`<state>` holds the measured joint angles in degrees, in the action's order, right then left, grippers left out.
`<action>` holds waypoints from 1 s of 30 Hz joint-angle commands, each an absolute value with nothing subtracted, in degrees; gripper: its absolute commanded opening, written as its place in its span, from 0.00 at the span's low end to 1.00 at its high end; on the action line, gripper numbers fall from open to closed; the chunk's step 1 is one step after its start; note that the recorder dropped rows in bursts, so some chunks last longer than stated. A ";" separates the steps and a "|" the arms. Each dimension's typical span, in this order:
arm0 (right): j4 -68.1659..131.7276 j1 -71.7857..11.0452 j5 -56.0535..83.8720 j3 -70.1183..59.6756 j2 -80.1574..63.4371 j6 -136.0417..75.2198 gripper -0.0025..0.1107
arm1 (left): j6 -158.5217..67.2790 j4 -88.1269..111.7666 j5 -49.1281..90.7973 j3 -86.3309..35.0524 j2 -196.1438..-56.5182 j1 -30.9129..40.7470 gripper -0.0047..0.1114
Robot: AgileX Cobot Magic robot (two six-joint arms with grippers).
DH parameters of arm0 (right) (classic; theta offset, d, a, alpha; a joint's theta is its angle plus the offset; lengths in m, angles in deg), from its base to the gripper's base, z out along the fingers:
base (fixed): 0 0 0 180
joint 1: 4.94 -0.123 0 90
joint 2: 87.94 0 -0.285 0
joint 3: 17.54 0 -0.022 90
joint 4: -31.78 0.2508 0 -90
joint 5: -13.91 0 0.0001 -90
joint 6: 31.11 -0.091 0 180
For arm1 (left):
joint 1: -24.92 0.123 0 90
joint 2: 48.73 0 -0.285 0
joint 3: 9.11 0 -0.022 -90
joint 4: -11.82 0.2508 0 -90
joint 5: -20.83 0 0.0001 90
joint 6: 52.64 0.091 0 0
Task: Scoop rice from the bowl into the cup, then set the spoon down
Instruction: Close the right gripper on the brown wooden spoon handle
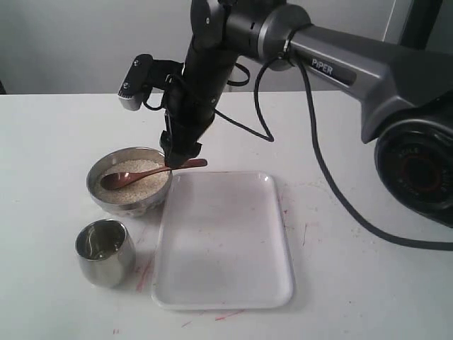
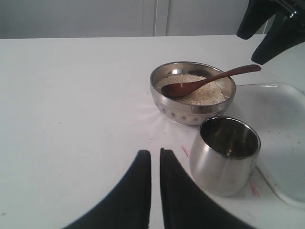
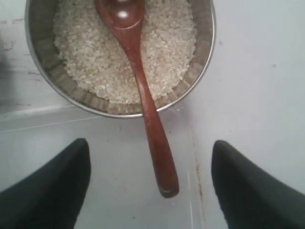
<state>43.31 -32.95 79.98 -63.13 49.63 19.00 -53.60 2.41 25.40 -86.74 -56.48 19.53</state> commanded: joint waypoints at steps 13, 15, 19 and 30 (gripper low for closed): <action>36.83 -32.92 78.76 -63.54 54.23 15.89 0.62 | -53.71 2.04 25.21 -86.33 -56.52 19.62 0.16; 35.97 -32.92 78.61 -63.54 54.46 15.02 0.62 | -53.71 2.04 25.21 -86.33 -56.52 19.62 0.16; 35.97 -32.92 77.68 -63.54 54.55 14.93 0.59 | -53.71 2.04 25.21 -86.33 -56.52 19.62 0.16; 36.18 -32.92 76.79 -63.54 54.55 14.93 0.53 | -53.71 2.04 25.21 -86.33 -56.52 19.62 0.16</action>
<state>36.05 -32.95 77.25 -63.36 54.59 15.29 -53.60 2.41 25.40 -86.74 -56.48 19.53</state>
